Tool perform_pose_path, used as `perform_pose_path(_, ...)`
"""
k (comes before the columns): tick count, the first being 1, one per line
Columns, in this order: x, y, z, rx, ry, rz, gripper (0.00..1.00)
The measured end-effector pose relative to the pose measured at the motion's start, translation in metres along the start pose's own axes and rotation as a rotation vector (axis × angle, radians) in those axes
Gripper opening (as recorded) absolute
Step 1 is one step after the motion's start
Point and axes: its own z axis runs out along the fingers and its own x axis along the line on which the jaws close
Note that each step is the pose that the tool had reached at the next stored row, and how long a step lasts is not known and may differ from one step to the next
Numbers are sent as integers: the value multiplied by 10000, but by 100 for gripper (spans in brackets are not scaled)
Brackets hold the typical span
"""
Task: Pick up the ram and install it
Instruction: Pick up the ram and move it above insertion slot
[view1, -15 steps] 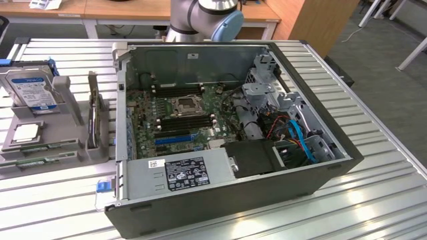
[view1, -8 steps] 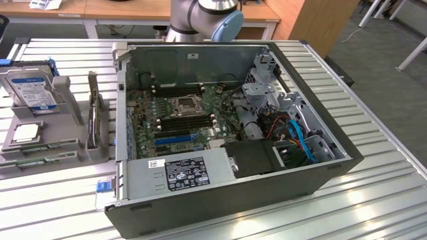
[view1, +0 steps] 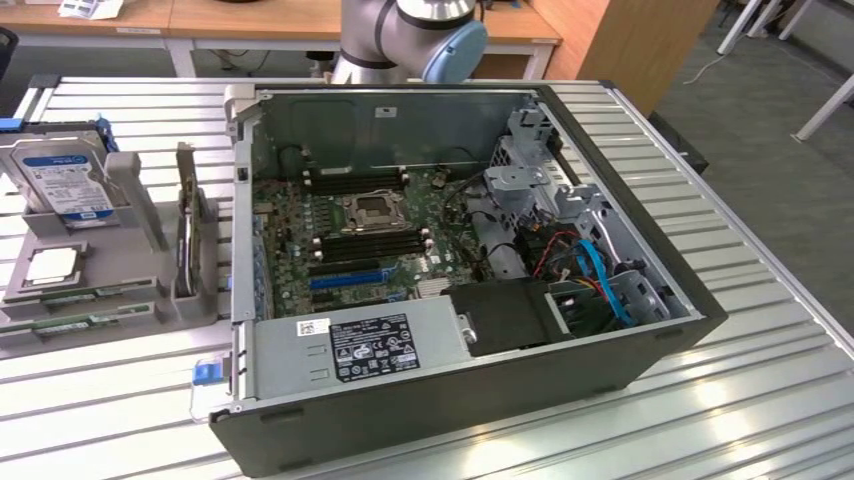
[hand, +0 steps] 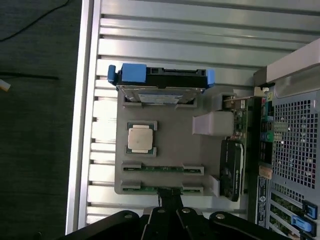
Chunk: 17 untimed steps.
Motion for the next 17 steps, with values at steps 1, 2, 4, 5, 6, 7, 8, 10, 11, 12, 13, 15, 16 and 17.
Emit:
perform_pose_path(1, 0, 0, 0, -2, 3, -70, 10)
perform_pose_path(2, 0, 0, 0, -3, 6, -144, 10)
perform_pose_path(4, 0, 0, 0, -7, 13, -311, 10)
perform_pose_path(5, 0, 0, 1, -10, 17, -410, 10)
perform_pose_path(6, 0, 0, 0, -12, 21, -499, 10)
perform_pose_path(7, 0, 0, 0, -14, 25, -591, 10)
perform_pose_path(8, 0, 0, 0, -16, 30, -682, 10)
perform_pose_path(10, 0, 0, 0, -20, 37, -868, 10)
perform_pose_path(11, 0, 0, 0, -23, 41, -960, 10)
perform_pose_path(12, 0, 0, 0, -25, 46, -1057, 10)
perform_pose_path(13, 0, 0, 0, -27, 50, -1151, 10)
perform_pose_path(15, 0, 0, 0, -32, 59, -1345, 10)
perform_pose_path(16, 0, 0, 1, -34, 63, -1448, 10)
perform_pose_path(17, 0, 0, 0, -36, 68, -1556, 10)
